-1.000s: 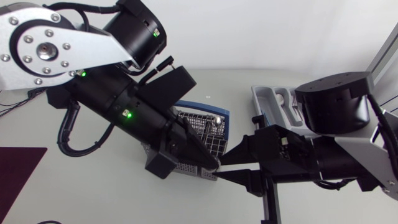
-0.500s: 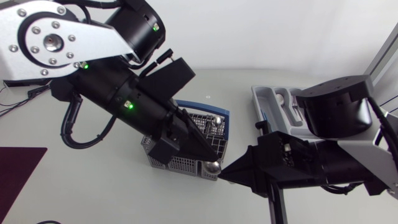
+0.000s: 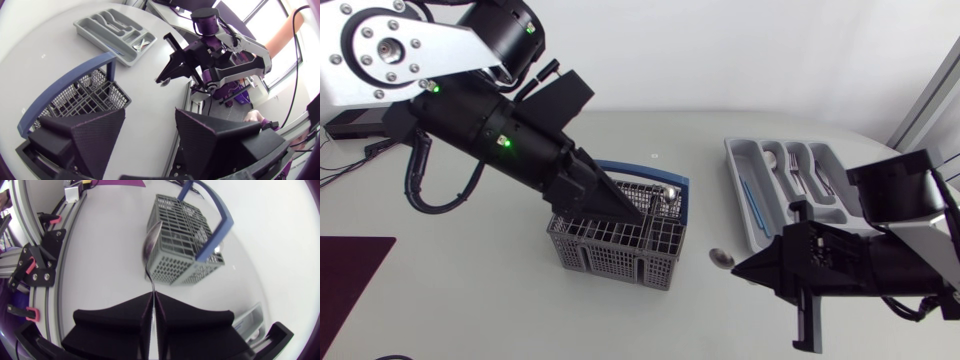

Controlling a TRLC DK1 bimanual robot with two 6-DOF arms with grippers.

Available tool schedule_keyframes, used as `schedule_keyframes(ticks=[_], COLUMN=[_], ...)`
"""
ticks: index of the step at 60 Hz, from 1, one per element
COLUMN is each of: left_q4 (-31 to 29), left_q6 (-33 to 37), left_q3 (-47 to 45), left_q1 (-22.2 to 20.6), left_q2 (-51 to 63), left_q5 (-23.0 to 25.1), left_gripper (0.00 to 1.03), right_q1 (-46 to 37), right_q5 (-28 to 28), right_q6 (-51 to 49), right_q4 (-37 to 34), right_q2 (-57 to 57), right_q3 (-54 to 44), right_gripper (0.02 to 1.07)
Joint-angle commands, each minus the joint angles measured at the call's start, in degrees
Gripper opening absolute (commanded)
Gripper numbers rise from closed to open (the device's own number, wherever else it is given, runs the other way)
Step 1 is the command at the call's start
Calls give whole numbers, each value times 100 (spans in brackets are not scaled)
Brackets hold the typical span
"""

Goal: Unload the cutlery basket into the drawer organizer.

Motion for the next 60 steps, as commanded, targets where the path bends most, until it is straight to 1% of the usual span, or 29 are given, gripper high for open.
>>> schedule_keyframes(ticks=[1, 2, 5, 9, 12, 13, 15, 22, 27, 37, 44, 60], left_q4=[62, 71, 71, 150, 185, 220, 255, 352, 370, 405, 431, 449], left_q6=[16, 25, 52, 60, 60, 60, 60, 60, 60, 69, 69, 148], left_q3=[-214, -249, -293, -451, -487, -531, -592, -733, -794, -865, -926, -1067], left_q1=[114, 132, 158, 219, 237, 255, 272, 307, 325, 351, 360, 413], left_q2=[33, 24, 16, 7, 7, 7, 7, -19, -46, -90, -125, -178], left_q5=[-102, -111, -137, -322, -366, -445, -515, -656, -691, -700, -709, -717], left_gripper=[87, 87, 87, 87, 87, 87, 87, 87, 87, 87, 87, 87], right_q1=[-609, -829, -1075, -1937, -2200, -2482, -2763, -3642, -4090, -4547, -4670, -4679], right_q5=[-84, -102, -119, -234, -295, -348, -383, -480, -515, -515, -471, 329], right_q6=[-749, -933, -1135, -1838, -2032, -2251, -2489, -3148, -3403, -3667, -3781, -3983], right_q4=[-136, -171, -180, -163, -163, -163, -136, 110, 462, 1138, 1490, 3476], right_q2=[-62, -71, -71, -1, 78, 184, 316, 931, 1309, 1889, 2276, 3278], right_q3=[-255, -299, -351, -474, -474, -457, -431, -316, -246, -114, 44, -9], right_gripper=[8, 8, 8, 8, 8, 8, 8, 8, 8, 8, 8, 8])
